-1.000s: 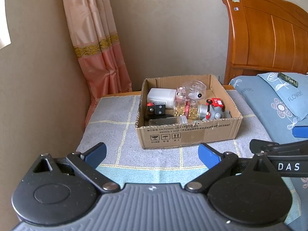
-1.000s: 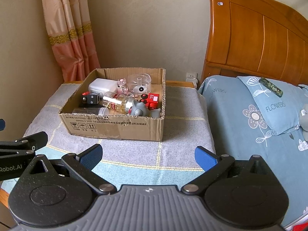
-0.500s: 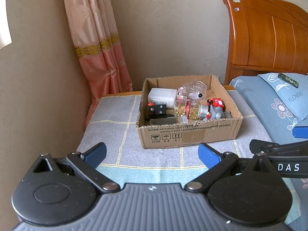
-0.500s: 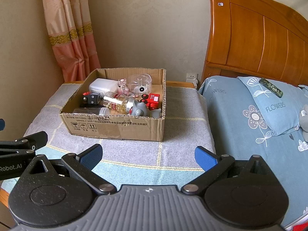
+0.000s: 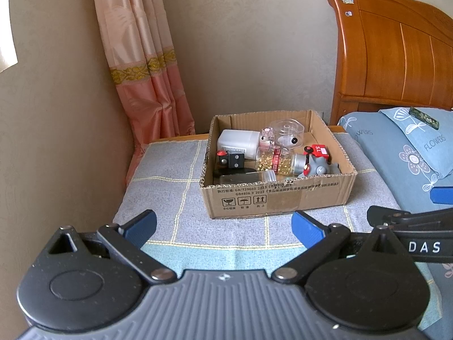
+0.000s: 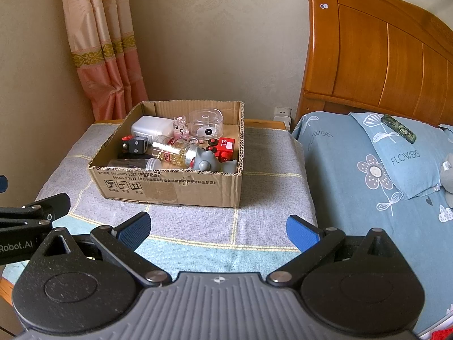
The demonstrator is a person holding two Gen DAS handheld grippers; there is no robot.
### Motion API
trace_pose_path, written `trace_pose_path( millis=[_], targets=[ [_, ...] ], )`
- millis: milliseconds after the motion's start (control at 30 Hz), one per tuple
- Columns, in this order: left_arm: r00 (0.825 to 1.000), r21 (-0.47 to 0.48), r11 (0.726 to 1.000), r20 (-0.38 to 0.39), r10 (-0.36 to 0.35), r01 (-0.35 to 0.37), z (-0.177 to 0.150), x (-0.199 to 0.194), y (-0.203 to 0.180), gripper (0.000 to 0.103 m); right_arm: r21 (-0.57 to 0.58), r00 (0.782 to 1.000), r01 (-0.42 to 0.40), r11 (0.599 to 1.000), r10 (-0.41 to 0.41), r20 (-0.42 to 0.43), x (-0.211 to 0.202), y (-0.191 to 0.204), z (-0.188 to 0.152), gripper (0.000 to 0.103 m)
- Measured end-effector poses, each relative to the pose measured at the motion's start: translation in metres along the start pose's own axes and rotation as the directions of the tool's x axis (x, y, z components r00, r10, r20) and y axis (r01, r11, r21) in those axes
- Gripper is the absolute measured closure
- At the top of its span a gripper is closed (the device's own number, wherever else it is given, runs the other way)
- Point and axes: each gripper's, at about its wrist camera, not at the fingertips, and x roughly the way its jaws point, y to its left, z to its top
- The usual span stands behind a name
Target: Organize rigid objects
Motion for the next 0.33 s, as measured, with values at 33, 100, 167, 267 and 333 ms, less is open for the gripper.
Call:
trace_pose_path(
  millis=[33,100,167,267,333],
  targets=[
    [1.000,0.000,1.000,0.000,0.001,-0.001,0.0000,0.0001,-0.0002,0.002,0.000,1.000,0.000,1.000,0.000,0.001,-0.0001,0.0002,0.0000,0.000],
    [1.000,0.000,1.000,0.000,0.001,-0.001,0.0001,0.0002,0.0000,0.002,0.001,1.000,0.000,1.000,0.000,0.001,0.0000,0.0009,0.0001,0.000],
    [1.000,-0.001,1.000,0.000,0.000,0.000,0.0000,0.0001,0.0000,0.002,0.001,1.000,0.000,1.000,0.000,0.001,-0.0001,0.0006,0.0000,0.000],
    [1.000,0.000,1.000,0.000,0.000,0.000,0.0000,0.0001,0.0002,0.002,0.001,1.000,0.001,1.000,-0.001,0.002,-0.0001,0.0009,0.0001,0.000],
    [1.000,-0.002,1.000,0.000,-0.002,0.002,-0.0001,-0.0002,0.0001,0.002,0.003,1.000,0.001,1.000,-0.001,0.002,-0.0007,0.0000,0.0000,0.000]
  ],
)
